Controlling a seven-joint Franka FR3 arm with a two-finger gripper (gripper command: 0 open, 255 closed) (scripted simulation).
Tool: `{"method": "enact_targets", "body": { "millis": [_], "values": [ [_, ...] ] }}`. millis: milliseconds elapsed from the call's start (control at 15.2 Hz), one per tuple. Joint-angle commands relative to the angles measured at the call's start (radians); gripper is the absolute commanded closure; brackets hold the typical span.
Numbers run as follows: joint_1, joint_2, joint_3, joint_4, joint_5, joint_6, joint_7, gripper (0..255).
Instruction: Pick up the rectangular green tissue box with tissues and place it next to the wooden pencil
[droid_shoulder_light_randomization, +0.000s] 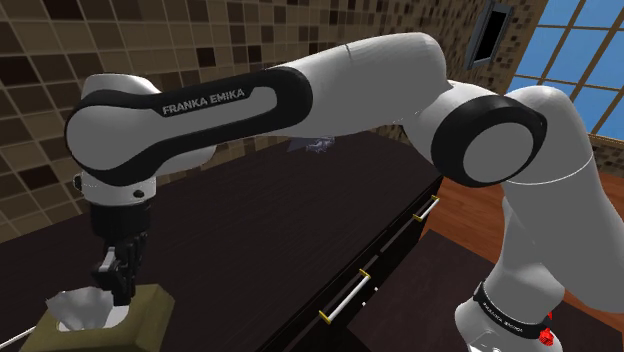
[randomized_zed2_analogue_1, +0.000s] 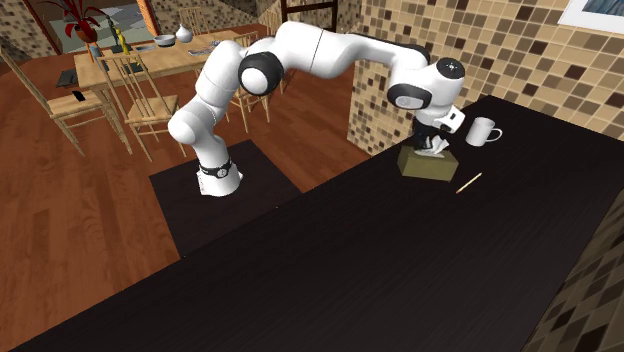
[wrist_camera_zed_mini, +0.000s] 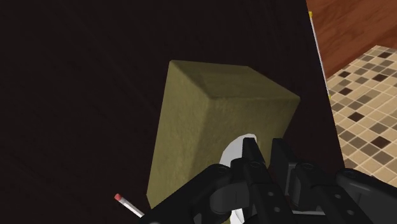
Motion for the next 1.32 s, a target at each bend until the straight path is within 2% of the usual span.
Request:
{"method": "enact_targets", "body": {
  "millis": [0, 594, 660, 990, 1254],
  "values": [
    [-0.001, 0.005, 0.000, -0.021, 0.003, 0.024, -0.011, 255],
    [-0.001, 0.009, 0.001, -0.032, 0.005, 0.038, -0.016, 255],
    [-0.001, 0.009, 0.001, -0.032, 0.005, 0.038, -0.016, 0],
    [-0.001, 0.009, 0.001, -0.032, 0.005, 0.038, -0.016, 0],
    [-0.026, -0.023, -0.005, 0.033, -0.001, -0.063, -0.008, 0]
  ]
}}
